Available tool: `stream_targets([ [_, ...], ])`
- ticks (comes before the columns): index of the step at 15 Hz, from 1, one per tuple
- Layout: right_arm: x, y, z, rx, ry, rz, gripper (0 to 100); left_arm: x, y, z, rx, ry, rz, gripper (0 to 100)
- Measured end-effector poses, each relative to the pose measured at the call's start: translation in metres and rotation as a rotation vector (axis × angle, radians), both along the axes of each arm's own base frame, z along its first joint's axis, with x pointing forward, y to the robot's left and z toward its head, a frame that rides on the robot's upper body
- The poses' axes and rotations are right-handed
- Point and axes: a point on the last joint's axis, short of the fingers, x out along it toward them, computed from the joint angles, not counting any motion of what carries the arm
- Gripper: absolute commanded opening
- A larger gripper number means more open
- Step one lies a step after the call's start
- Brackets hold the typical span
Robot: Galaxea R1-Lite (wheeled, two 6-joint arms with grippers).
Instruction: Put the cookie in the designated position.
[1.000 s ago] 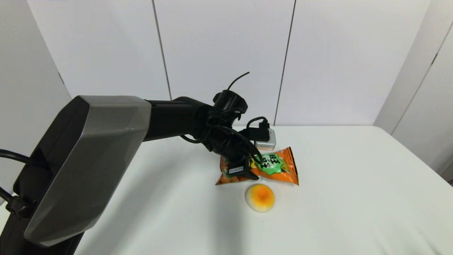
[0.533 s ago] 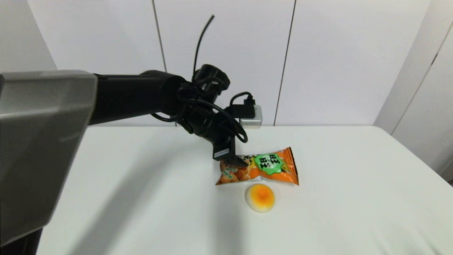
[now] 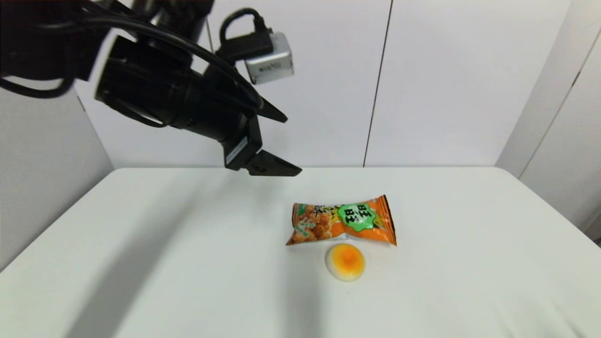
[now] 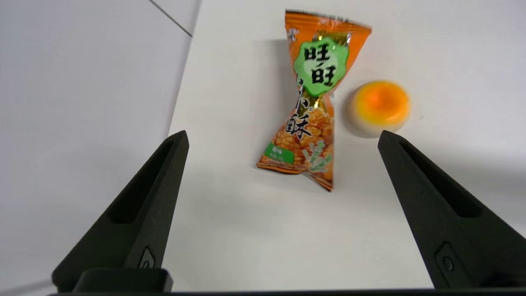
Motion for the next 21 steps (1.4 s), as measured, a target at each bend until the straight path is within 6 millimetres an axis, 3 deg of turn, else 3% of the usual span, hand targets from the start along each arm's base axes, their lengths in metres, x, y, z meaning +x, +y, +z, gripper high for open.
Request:
stream_targets([
  [4, 0.000, 0.000, 0.000, 0.000, 0.000, 0.000, 100, -0.050, 0.052, 0.035, -0.129, 0.024, 0.139, 100],
  [7, 0.000, 0.000, 0.000, 0.000, 0.000, 0.000, 100, -0.086, 0.097, 0.036, -0.187, 0.041, 0.279, 100],
  [13, 0.000, 0.000, 0.000, 0.000, 0.000, 0.000, 100, -0.148, 0.156, -0.002, -0.423, 0.067, 0.633, 100],
  [17, 0.000, 0.000, 0.000, 0.000, 0.000, 0.000, 100, -0.186, 0.173, -0.031, -0.573, -0.018, 0.768, 100],
  [21, 0.000, 0.000, 0.000, 0.000, 0.000, 0.000, 100, -0.229, 0.177, -0.069, -0.629, -0.123, 0.791, 100],
])
